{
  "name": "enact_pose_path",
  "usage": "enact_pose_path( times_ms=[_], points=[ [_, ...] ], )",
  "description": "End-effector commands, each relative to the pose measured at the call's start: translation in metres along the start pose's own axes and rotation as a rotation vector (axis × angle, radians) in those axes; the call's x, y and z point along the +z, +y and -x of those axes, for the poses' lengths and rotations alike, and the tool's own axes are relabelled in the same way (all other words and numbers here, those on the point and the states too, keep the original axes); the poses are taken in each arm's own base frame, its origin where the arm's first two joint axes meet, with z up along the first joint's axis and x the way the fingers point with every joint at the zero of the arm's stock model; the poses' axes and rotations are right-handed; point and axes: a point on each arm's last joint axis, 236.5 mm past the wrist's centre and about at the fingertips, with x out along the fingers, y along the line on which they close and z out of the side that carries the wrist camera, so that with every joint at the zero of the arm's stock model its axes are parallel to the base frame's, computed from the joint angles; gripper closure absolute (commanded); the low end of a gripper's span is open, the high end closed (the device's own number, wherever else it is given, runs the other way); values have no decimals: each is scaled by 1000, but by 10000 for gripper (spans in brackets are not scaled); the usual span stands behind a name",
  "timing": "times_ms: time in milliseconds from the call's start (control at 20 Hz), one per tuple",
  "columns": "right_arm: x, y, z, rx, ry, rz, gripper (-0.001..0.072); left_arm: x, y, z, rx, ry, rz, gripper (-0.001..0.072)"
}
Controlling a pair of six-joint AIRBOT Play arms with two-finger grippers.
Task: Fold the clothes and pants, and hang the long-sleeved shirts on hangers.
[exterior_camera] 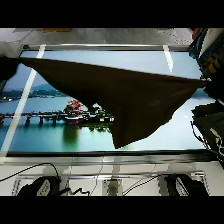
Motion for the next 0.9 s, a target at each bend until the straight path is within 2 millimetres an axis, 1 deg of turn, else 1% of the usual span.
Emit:
enact_pose_path(
  times_ms=[0, 50, 150, 200, 300, 400, 450, 550, 600, 700, 750, 800, 850],
  points=[
    [63, 30, 39, 87, -160, -4, 698, 67, -2, 51, 50, -246, -58, 690],
    [80, 47, 56, 141, -205, 20, 698, 80, -11, 65, 42, -306, -70, 690],
    [109, 79, 97, 240, -288, 85, 698, 104, -29, 97, 26, -428, -96, 690],
    [120, 90, 119, 271, -319, 105, 698, 114, -39, 116, 16, -490, -109, 690],
    [132, 103, 157, 293, -351, 147, 698, 132, -58, 154, -3, -609, -132, 690],
    [137, 113, 194, 313, -381, 183, 698, 140, -75, 186, -23, -687, -161, 690],
    [141, 117, 211, 318, -406, 199, 698, 140, -83, 199, -26, -708, -195, 690],
    [153, 123, 242, 324, -479, 220, 699, 139, -95, 217, -38, -736, -223, 690],
    [158, 126, 253, 328, -507, 226, 699, 139, -98, 222, -42, -743, -226, 690],
    [168, 127, 263, 330, -557, 223, 699, 138, -98, 222, -42, -744, -227, 691],
    [175, 126, 260, 325, -576, 218, 699, 139, -95, 217, -38, -735, -223, 692],
    [181, 124, 251, 322, -576, 209, 699, 138, -90, 208, -31, -717, -216, 692],
    [183, 123, 234, 320, -552, 199, 699, 136, -82, 193, -21, -681, -207, 692]
  ],
)
